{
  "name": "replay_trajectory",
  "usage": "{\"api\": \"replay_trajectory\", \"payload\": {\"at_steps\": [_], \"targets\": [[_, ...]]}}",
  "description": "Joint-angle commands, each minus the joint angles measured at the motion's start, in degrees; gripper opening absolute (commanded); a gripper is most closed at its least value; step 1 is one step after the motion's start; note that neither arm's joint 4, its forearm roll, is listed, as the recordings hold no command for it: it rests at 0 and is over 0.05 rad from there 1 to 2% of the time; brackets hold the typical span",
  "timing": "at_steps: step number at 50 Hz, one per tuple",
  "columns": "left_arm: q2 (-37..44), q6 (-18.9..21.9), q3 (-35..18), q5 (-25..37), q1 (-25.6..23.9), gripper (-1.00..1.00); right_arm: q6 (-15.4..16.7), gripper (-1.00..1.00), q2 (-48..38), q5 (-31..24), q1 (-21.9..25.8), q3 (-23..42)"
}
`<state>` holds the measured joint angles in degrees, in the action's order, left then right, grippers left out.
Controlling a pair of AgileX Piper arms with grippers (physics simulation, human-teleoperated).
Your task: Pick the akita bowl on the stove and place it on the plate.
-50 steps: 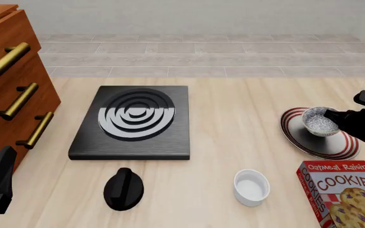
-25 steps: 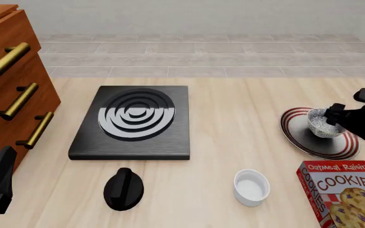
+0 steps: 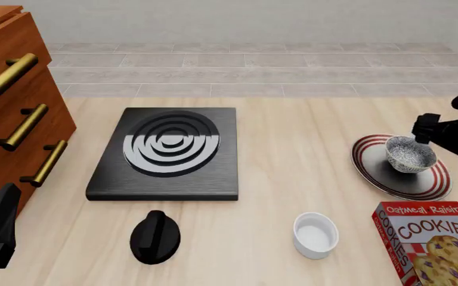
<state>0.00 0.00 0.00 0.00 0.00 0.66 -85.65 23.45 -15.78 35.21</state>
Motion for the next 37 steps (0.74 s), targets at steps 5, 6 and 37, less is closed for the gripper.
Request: {"api": "replay_trajectory", "payload": {"at_steps": [5, 6, 37], "targets": [[0.0, 0.0, 0.0, 0.0, 0.0, 1.00, 5.1, 1.00, 5.0, 0.4, 3.2, -3.0], [0.0, 0.0, 0.0, 0.0, 0.0, 1.00, 5.9, 1.00, 6.2, 1.4, 3.1, -4.0], [0.0, 0.0, 0.0, 0.0, 0.0, 1.00, 15.4, 1.00, 24.4, 18.4, 2.8, -21.4]]}}
